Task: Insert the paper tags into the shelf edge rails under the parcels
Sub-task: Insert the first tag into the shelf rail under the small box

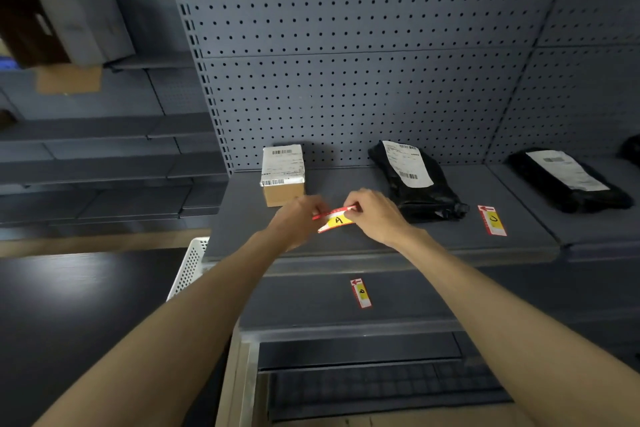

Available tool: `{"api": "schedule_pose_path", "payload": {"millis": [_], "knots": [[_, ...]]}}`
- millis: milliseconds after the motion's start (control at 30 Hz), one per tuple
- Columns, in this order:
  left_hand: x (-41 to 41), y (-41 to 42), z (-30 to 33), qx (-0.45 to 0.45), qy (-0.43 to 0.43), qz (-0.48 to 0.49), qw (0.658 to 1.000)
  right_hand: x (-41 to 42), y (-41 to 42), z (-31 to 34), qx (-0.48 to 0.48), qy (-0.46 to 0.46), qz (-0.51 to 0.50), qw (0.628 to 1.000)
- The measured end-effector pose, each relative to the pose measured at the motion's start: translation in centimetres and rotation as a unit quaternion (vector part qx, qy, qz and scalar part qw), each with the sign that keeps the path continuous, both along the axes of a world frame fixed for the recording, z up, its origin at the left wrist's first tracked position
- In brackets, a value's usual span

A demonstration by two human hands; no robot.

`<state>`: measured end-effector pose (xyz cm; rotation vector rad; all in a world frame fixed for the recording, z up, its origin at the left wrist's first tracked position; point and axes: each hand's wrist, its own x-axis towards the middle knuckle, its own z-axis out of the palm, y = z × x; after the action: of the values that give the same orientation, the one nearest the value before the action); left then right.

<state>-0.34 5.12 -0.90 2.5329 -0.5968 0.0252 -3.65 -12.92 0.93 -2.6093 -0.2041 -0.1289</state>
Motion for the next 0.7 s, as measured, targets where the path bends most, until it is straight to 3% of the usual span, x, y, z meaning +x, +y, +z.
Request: {"api": "schedule_pose_path", "payload": {"millis": [267,333,467,700], "knots": [[-4.6,7.9,0.8,-0.04,0.02,0.065,0.997,-2.8,7.2,0.0,0.156,0.047,0.053,0.985],[-5.6,9.4,-0.1,-0.046,0.001,0.091,0.995,-3.1,8.5,-0.2,0.163,0.035,0.055,0.985],[-7.8,11.2,-3.1,0.018,-0.137,0.106,0.985,-3.5,9.6,-0.5,0.151,-0.002,0.055,0.987],[-9.6,11.5,-6.7,0.1,-0.159,0.094,0.978,-3.4,9.5,-1.8,0.095,-0.025,0.045,0.994]]}}
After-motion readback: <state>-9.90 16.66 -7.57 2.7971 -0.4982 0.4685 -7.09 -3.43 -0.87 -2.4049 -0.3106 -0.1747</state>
